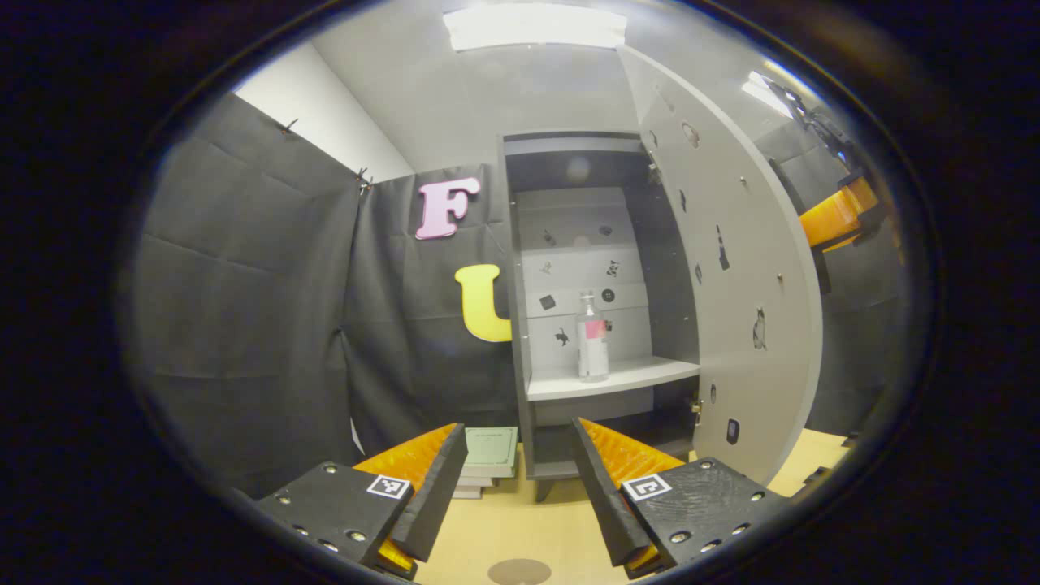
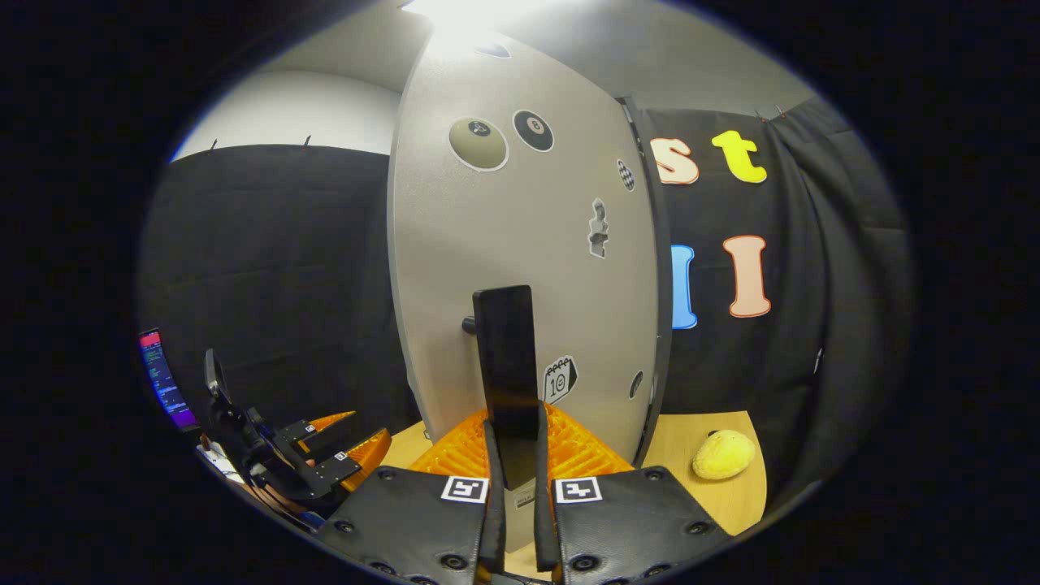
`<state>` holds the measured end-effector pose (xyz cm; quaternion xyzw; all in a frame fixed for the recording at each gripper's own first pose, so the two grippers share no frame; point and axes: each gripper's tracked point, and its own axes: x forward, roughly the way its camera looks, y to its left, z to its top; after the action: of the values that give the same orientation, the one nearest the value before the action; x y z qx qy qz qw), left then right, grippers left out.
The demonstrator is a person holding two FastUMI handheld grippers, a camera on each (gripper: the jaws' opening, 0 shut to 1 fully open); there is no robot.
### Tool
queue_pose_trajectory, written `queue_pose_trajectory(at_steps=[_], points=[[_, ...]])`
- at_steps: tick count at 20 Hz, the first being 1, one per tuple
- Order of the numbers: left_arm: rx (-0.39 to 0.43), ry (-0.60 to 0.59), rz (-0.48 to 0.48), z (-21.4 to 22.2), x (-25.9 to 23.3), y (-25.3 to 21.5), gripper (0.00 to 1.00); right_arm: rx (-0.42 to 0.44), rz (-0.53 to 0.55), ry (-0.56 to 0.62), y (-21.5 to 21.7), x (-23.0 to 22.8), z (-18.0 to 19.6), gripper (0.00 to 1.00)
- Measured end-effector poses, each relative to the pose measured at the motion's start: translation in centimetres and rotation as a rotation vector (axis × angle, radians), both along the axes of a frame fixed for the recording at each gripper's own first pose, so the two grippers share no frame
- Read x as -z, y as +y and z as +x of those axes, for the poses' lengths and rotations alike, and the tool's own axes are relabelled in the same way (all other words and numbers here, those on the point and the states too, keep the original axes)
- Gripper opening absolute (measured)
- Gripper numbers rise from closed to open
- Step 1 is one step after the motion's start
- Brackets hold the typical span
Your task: Open the cabinet door with the right hand, grasp the bottle in the cabinet with the left hand and place it on the coaster, then close the cabinet door with the right hand.
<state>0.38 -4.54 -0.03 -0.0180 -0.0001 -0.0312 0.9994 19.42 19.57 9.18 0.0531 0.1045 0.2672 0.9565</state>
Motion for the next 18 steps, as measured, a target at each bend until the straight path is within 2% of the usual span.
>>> queue_pose_trajectory(at_steps=[4,6,7,8,15,18], points=[[0.025,0.000,0.004,0.5,-0.4,-3.3,0.79,0.039,-0.021,-0.018,-1.3,0.0,-0.5,0.16],[0.035,-0.002,0.003,0.6,-0.5,-4.7,0.77,0.055,-0.017,-0.021,-1.9,-0.2,-0.6,0.16],[0.041,-0.003,0.003,0.6,-0.8,-5.5,0.79,0.062,-0.011,-0.024,-2.1,-0.4,-0.7,0.16],[0.046,-0.005,0.005,0.8,-0.9,-6.1,0.77,0.069,-0.008,-0.026,-2.2,-0.3,-0.5,0.16],[0.057,-0.007,0.016,1.1,-1.6,-9.9,0.77,0.154,0.017,-0.032,-4.1,-0.4,0.2,0.15],[0.052,-0.012,0.024,1.4,-2.1,-11.4,0.77,0.090,0.109,0.009,-2.5,-0.6,-0.9,0.10]])
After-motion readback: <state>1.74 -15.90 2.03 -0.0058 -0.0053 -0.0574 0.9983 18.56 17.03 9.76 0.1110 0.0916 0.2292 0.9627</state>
